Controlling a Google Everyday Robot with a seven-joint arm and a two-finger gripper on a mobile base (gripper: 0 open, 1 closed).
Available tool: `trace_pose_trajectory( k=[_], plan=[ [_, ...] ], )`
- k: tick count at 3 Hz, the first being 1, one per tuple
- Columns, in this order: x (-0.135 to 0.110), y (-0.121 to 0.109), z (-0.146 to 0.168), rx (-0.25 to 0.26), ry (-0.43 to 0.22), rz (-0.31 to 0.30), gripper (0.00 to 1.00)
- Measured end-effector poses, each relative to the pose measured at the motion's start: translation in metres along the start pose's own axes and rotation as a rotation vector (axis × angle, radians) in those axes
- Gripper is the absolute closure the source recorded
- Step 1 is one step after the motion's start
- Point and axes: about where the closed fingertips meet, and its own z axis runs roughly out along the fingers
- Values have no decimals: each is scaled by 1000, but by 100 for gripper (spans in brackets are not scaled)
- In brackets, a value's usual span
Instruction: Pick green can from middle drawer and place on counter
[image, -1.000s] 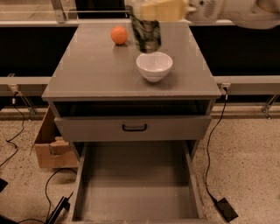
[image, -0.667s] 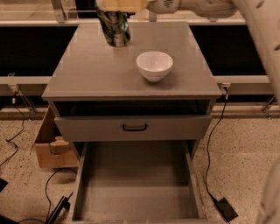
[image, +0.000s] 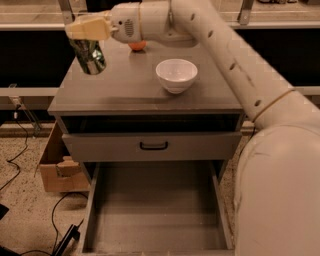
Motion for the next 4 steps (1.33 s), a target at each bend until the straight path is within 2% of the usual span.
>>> trace_pose_trajectory(
  k=[1, 2, 3, 4],
  plan=[
    [39, -29, 40, 39, 4, 71, 100],
    [68, -48, 60, 62, -44, 111, 100],
    [92, -64, 67, 86, -117, 126, 100],
    [92, -63, 72, 80, -120, 120, 81]
  ],
)
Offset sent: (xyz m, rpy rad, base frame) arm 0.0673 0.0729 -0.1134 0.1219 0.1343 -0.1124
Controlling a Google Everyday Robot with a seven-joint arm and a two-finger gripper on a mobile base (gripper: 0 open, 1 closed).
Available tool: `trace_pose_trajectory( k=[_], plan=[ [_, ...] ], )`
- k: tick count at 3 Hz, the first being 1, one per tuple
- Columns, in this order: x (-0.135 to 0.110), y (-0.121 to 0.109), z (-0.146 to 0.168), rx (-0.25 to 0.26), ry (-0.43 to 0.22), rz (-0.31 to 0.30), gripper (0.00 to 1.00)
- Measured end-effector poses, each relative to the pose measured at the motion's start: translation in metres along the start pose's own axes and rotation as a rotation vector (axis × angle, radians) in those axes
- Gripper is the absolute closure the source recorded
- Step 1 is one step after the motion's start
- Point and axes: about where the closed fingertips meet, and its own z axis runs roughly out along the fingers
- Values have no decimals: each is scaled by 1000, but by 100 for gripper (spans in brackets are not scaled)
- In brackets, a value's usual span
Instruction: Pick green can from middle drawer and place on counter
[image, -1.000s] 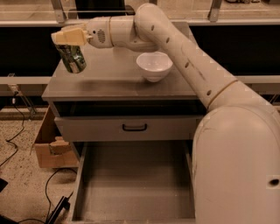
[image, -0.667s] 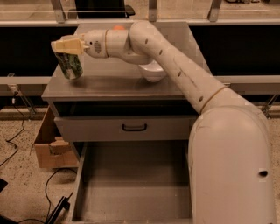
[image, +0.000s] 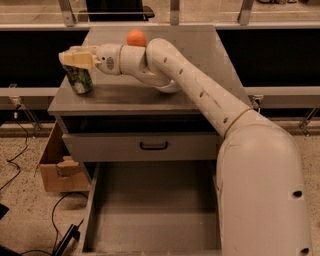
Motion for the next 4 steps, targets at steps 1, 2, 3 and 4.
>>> trace_pose_trajectory(
  k=[1, 2, 3, 4],
  plan=[
    [0, 2, 3, -5, 1, 1, 59],
    [1, 4, 6, -10, 1, 1, 36],
    [1, 6, 9, -15, 2, 2, 13],
    [1, 7, 11, -19, 2, 2, 0]
  ],
)
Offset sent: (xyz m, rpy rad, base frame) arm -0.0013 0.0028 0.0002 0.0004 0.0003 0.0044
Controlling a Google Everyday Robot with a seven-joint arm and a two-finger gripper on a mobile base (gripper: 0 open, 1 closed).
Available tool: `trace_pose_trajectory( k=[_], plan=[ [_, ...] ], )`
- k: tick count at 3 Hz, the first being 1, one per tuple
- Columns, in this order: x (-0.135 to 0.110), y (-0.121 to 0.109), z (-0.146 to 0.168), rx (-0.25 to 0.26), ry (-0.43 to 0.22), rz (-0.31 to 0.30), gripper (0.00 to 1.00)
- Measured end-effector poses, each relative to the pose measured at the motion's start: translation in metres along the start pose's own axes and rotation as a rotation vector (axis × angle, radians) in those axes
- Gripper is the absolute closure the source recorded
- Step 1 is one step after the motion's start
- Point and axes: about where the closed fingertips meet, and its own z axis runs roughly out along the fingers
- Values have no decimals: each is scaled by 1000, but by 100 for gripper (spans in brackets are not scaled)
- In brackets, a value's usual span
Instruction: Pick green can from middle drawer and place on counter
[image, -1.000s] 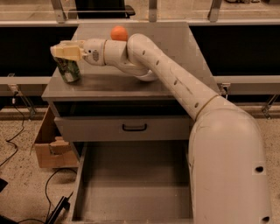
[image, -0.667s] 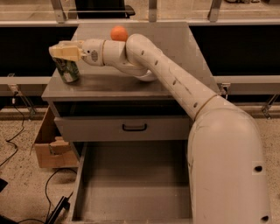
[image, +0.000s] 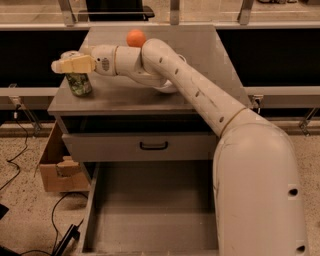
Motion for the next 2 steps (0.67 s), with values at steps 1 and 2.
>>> trace_pose_trajectory(
  k=[1, 2],
  plan=[
    [0, 0, 0, 0, 0, 0, 0],
    [-24, 0, -13, -12, 6, 7, 0]
  ],
)
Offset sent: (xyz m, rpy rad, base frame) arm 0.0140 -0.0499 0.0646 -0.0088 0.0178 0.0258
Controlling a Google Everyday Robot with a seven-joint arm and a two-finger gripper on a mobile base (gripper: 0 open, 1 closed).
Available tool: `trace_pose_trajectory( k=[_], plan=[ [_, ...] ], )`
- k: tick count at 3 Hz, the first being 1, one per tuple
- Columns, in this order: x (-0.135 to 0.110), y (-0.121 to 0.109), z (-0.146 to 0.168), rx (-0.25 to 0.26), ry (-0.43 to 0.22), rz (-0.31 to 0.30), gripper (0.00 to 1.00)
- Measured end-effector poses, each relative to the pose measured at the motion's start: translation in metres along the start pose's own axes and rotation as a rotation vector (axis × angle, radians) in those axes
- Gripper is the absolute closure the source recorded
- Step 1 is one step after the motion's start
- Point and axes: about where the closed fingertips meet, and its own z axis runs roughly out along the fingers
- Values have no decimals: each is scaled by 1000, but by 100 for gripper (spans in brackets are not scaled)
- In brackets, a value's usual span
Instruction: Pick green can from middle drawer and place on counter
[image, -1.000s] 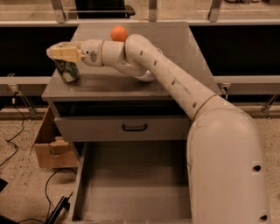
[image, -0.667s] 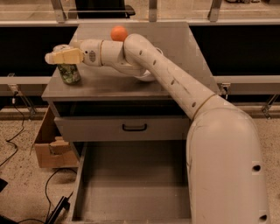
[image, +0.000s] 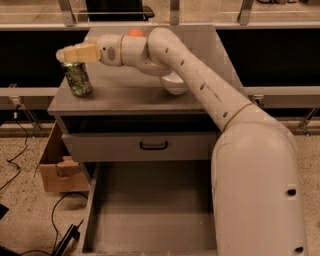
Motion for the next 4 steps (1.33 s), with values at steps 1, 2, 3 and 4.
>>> trace_pose_trajectory(
  k=[1, 2, 3, 4],
  plan=[
    [-50, 5, -27, -7, 27, 8, 0],
    [-94, 8, -65, 37, 50, 23, 0],
    [-153, 29, -125, 141, 7, -41, 0],
    [-197, 69, -179, 285, -53, -123, 0]
  ],
)
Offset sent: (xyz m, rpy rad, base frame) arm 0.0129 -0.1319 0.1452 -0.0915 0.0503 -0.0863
